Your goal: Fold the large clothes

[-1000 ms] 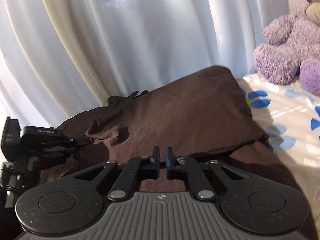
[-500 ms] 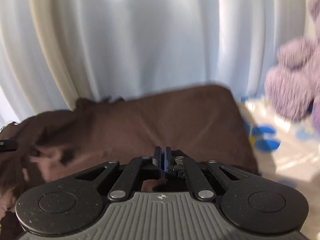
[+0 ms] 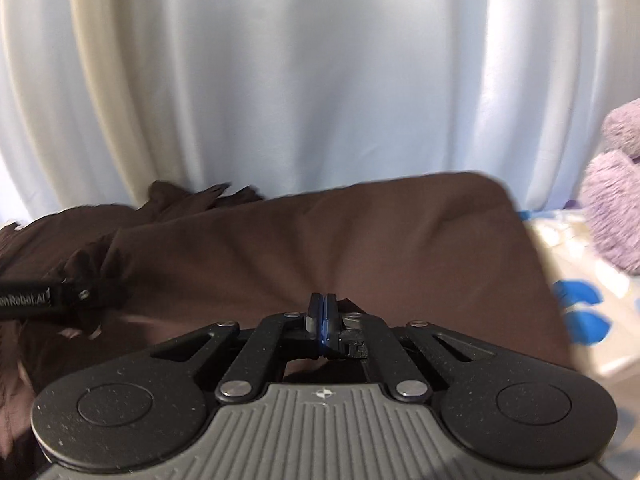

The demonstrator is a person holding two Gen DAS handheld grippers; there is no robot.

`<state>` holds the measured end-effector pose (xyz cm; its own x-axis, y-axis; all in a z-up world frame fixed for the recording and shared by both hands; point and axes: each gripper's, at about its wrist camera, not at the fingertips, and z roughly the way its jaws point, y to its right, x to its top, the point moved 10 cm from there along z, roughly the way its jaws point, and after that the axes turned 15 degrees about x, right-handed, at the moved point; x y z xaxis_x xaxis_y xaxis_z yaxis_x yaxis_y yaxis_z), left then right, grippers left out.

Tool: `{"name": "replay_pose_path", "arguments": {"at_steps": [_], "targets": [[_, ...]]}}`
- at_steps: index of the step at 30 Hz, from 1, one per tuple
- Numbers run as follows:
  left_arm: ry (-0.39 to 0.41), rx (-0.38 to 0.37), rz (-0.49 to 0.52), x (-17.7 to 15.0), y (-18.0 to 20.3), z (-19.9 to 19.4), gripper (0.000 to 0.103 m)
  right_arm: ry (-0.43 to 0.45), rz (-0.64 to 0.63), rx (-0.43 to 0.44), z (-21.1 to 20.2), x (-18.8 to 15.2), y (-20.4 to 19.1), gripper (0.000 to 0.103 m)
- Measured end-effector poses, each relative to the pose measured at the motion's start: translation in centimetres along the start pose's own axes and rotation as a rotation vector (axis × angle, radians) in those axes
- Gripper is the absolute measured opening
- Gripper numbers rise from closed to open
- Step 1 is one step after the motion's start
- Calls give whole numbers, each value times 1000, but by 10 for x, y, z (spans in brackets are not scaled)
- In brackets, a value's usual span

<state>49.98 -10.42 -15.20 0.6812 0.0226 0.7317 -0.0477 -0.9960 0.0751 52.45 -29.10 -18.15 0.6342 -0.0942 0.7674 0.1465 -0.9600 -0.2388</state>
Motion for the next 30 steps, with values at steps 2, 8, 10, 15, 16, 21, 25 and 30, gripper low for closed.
{"name": "replay_pose_path", "arguments": {"at_steps": [2, 8, 10, 15, 16, 21, 25, 30], "targets": [[13, 8, 28, 2, 1, 4, 7, 25, 48, -18, -6, 10, 21, 0], [59, -4, 55, -1, 3, 12, 7, 74, 115, -58, -11, 11, 50, 0], [77, -3, 70, -1, 4, 13, 7, 80, 27, -88, -6, 0, 45, 0], [47, -16, 61, -2, 2, 10, 7, 30, -58, -156, -2, 1, 34, 0], [28, -16, 47, -1, -1, 5, 8, 11, -71, -172, -4, 1, 30, 0], [48, -90, 18, -5, 3, -31, 68, 48, -69, -62, -40, -8, -16, 0], [55, -61, 96, -13, 14, -18, 69, -1, -109, -52, -36, -35, -33, 0], [100, -37, 164, -16, 20, -12, 69, -26, -132, -94, -19, -44, -32, 0]]}}
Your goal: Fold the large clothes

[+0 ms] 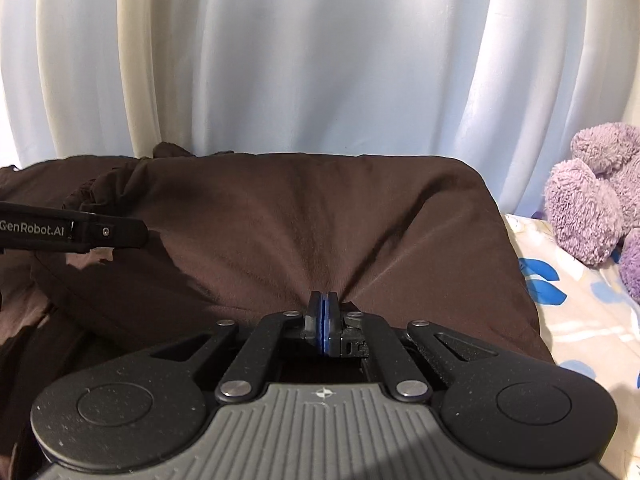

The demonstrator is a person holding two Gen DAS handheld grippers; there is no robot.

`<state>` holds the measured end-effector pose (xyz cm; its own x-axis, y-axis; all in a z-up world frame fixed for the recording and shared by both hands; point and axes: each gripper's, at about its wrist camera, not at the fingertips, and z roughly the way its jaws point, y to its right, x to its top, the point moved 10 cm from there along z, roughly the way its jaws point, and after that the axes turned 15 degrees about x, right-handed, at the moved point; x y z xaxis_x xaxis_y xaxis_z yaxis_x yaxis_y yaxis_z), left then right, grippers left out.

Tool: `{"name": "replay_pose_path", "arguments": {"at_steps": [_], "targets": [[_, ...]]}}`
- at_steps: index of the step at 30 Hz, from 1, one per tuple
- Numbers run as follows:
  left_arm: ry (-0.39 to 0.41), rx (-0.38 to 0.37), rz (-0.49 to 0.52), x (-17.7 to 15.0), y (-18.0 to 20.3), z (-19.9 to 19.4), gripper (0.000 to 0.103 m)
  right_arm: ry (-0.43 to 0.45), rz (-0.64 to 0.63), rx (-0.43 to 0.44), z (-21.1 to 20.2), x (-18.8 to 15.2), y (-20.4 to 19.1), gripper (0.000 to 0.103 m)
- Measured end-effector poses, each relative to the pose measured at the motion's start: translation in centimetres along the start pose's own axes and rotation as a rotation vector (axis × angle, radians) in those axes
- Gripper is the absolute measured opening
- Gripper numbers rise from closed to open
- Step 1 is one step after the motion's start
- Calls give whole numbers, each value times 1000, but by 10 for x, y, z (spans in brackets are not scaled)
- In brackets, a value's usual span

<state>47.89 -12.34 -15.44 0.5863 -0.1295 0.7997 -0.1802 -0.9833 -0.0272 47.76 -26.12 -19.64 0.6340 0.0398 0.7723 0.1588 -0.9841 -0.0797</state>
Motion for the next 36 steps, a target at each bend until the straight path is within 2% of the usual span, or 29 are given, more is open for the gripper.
{"name": "replay_pose_path", "arguments": {"at_steps": [3, 7, 10, 13, 14, 15, 16, 19, 23, 27, 30, 36], "targets": [[-5, -3, 8, 0, 1, 0, 69, -24, -24, -22, 6, 1, -5, 0], [-59, -24, -13, 3, -4, -9, 68, -69, -13, -42, 2, 6, -9, 0], [-89, -52, -75, 4, -16, -26, 72, -54, 61, 22, -14, 13, -22, 1], [-65, -48, -136, 5, -29, -51, 89, -23, 38, 76, -27, 15, -50, 1], [-62, -8, -142, 4, -35, -57, 103, -18, 31, 97, -28, 16, -61, 2], [-55, 42, -149, 3, -42, -64, 103, -20, 37, 134, -28, 18, -71, 5], [-58, 57, -151, 0, -48, -69, 103, -29, 53, 171, -26, 18, -80, 11], [-90, 36, -175, -10, -59, -80, 103, -35, 72, 211, -15, 22, -98, 18], [-99, 69, -185, -23, -78, -88, 103, -76, 87, 187, 8, 25, -106, 18], [-133, 97, -220, -35, -96, -85, 103, -101, 88, 162, 32, 29, -111, 8], [-151, 111, -251, -43, -106, -82, 103, -100, 73, 137, 46, 34, -117, 6], [-158, 107, -269, -44, -113, -87, 103, -85, 59, 145, 52, 39, -114, 5]]}}
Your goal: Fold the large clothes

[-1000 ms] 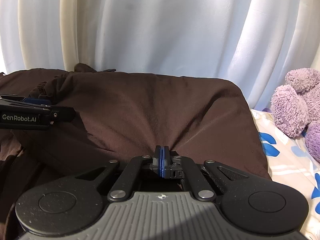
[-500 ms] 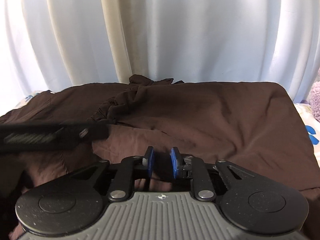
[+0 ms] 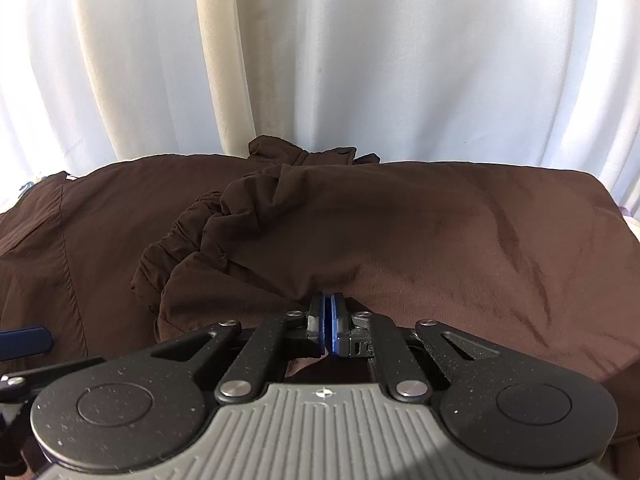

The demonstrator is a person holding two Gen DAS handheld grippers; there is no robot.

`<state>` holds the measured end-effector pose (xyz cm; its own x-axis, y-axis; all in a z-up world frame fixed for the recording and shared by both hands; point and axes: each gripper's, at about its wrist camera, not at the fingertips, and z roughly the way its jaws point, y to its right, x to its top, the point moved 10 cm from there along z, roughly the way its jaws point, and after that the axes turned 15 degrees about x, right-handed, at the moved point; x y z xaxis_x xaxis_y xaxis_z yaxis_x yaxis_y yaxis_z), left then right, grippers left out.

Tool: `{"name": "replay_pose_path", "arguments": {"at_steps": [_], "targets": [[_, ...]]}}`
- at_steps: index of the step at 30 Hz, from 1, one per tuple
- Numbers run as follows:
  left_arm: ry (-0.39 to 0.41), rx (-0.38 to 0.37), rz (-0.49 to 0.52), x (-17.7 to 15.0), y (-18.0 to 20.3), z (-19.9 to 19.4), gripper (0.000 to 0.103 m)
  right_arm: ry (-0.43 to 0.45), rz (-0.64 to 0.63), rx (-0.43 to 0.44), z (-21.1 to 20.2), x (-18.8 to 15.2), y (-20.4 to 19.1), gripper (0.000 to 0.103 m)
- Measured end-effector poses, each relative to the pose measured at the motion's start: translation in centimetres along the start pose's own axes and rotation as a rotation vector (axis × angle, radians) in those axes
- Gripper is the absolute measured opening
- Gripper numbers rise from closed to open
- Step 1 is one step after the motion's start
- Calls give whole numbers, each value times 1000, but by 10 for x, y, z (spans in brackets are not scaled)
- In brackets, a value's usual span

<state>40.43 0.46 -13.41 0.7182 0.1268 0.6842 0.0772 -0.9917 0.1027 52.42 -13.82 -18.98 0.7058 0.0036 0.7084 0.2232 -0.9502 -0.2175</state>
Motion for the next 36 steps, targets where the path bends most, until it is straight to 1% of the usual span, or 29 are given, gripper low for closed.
{"name": "replay_pose_path", "arguments": {"at_steps": [2, 4, 7, 9, 10, 12, 13, 15, 16, 17, 18, 19, 20, 21, 23, 25, 26, 27, 28, 30, 32, 33, 34, 35, 36], "targets": [[-9, -16, -45, 4, -6, -5, 103, -7, -2, 2, 0, 2, -1, 5], [-2, -36, -96, 9, -13, -10, 103, 12, 10, -2, -14, 2, -5, 6], [-7, -29, -139, 13, -22, -13, 103, 68, -6, 54, -27, 1, -22, 6], [-22, -31, -165, 14, -28, -15, 103, 38, -21, 53, -19, -7, -27, 6], [-26, -43, -188, 17, -33, -17, 103, 9, -29, 39, -11, -13, -26, 6], [-24, -79, -249, 21, -47, -28, 103, 4, -88, 24, -5, -14, -28, 6], [-24, -101, -295, 22, -60, -34, 103, -9, -89, 21, -6, -12, -29, 6], [-24, -138, -403, 27, -93, -46, 103, -7, -49, 37, -17, -7, -30, 7], [-11, -141, -470, 28, -117, -54, 103, 12, -20, 71, -27, -5, -32, 12], [7, -130, -527, 29, -141, -59, 103, 44, 10, 118, -39, -4, -34, 18], [34, -97, -580, 31, -171, -63, 103, 78, 34, 155, -53, -5, -36, 30], [58, -50, -623, 31, -200, -66, 103, 104, 51, 176, -66, -8, -37, 36], [72, 10, -674, 29, -229, -68, 103, 122, 67, 191, -76, -13, -36, 36], [80, 49, -731, 26, -256, -68, 103, 130, 85, 201, -85, -19, -35, 36], [79, 72, -869, 17, -303, -64, 102, 133, 134, 217, -96, -32, -29, 36], [83, 77, -970, 11, -335, -59, 95, 123, 176, 209, -100, -43, -23, 36], [80, 89, -1007, 8, -348, -56, 87, 117, 190, 199, -101, -47, -19, 36], [78, 95, -1044, 6, -358, -51, 85, 112, 201, 189, -102, -51, -16, 36], [84, 86, -1074, 6, -365, -47, 85, 107, 211, 181, -101, -54, -13, 36], [79, 74, -1124, 6, -378, -38, 77, 100, 228, 173, -100, -57, -8, 36], [69, 81, -1187, 0, -394, -32, 74, 98, 243, 174, -101, -61, -6, 36], [72, 79, -1212, -1, -400, -29, 68, 101, 247, 180, -100, -61, -7, 36], [72, 82, -1230, -2, -404, -26, 65, 105, 246, 184, -100, -60, -7, 36], [70, 82, -1246, -4, -408, -23, 59, 108, 241, 187, -101, -59, -8, 36], [70, 74, -1263, -6, -412, -20, 49, 107, 236, 187, -100, -58, -10, 36]]}}
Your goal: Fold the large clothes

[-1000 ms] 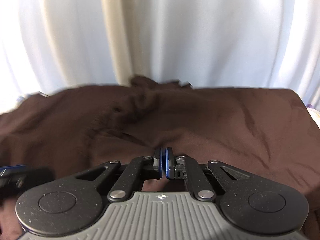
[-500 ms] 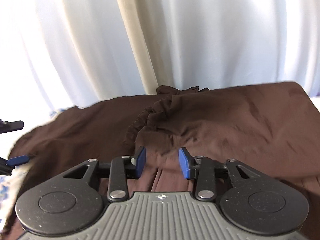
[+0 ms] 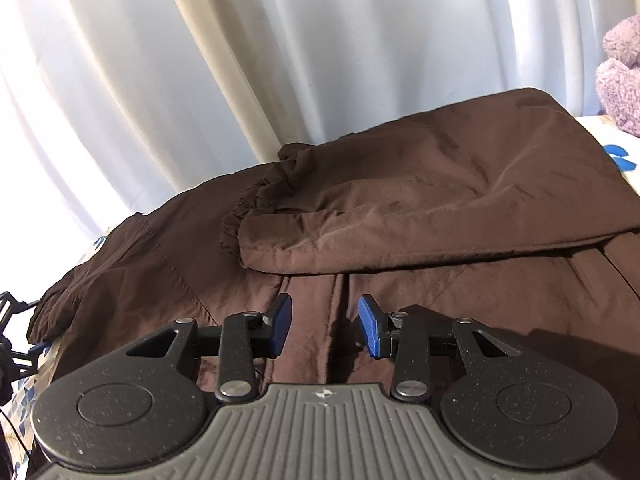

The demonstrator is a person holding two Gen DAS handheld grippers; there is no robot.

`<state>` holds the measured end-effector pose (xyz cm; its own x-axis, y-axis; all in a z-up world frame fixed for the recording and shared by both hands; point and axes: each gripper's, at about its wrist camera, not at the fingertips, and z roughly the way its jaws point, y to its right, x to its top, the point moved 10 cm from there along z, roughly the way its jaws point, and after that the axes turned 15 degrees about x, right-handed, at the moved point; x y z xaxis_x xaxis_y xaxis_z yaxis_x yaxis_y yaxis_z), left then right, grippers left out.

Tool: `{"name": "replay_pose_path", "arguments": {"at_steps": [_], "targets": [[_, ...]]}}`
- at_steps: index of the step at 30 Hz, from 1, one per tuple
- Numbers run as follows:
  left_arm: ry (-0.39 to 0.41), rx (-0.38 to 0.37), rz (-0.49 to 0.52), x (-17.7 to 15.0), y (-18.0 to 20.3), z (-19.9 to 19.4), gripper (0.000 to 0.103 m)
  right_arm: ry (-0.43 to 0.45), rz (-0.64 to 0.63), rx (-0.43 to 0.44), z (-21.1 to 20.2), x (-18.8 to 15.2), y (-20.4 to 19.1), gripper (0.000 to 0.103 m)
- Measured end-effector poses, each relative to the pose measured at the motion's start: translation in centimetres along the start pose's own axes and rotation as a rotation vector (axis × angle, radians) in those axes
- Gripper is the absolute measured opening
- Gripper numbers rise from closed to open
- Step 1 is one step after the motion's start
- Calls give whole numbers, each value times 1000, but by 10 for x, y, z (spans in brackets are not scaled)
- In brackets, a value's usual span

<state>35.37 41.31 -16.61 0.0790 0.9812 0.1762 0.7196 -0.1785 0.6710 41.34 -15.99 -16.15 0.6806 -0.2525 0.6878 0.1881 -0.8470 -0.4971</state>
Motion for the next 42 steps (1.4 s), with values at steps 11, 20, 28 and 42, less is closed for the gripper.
{"name": "replay_pose_path", "arguments": {"at_steps": [11, 20, 28, 42], "targets": [[6, -79, 23, 4, 10, -17, 10, 4, -9, 5, 7, 3, -6, 36], [131, -346, 737, -133, 187, -136, 10, 114, -2, 12, -23, 27, -5, 36], [-187, -424, 1119, -367, 208, -99, 68, 176, 51, 8, -50, 36, 7, 36], [-27, -149, 1190, -337, 159, -59, 94, 71, 205, 105, -10, 34, 36, 49]]}}
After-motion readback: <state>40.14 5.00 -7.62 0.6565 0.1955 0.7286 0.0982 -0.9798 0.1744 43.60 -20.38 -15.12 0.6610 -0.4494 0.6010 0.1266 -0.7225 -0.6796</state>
